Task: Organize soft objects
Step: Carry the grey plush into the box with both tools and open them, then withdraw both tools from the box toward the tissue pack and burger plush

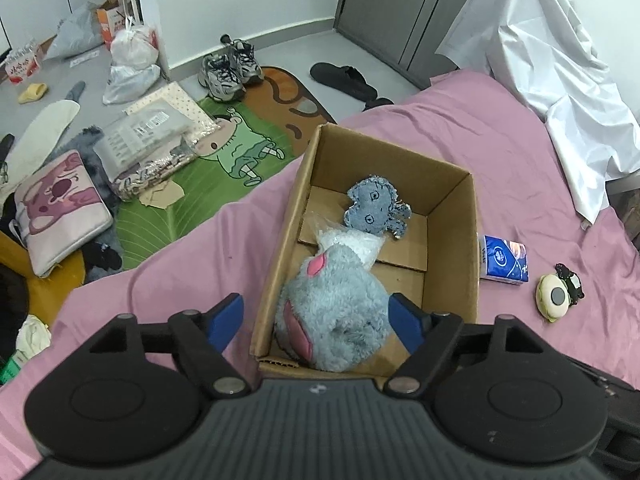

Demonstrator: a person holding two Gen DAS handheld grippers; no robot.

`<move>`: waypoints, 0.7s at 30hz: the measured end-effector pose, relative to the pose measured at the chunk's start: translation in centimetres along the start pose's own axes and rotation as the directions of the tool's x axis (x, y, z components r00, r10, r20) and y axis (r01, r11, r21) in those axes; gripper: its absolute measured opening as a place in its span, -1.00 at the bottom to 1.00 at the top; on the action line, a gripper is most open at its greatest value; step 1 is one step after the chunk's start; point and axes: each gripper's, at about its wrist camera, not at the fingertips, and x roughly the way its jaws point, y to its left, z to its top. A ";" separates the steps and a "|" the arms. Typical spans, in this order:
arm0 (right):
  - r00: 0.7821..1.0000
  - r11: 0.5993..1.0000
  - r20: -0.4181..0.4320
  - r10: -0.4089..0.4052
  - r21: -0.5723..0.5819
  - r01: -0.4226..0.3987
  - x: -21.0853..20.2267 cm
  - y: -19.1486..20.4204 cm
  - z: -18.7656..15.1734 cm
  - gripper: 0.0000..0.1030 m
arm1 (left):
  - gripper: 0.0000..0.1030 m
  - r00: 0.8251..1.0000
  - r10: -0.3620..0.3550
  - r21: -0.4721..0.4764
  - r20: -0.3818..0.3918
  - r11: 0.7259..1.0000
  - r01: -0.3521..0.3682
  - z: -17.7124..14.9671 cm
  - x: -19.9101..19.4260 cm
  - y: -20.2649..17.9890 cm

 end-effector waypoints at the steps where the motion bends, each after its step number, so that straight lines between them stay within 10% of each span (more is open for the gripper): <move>1: 1.000 1.000 0.010 -0.009 -0.001 0.009 -0.2 -0.1 0.1 0.23 | 0.58 1.000 0.006 0.003 0.007 1.000 -0.006 -0.1 -0.3 -0.2; 21: 0.987 0.994 0.125 -0.101 0.064 0.094 -5.5 -3.1 0.9 0.73 | 0.67 0.993 0.054 0.052 0.102 0.997 -0.060 -1.6 -4.4 -5.0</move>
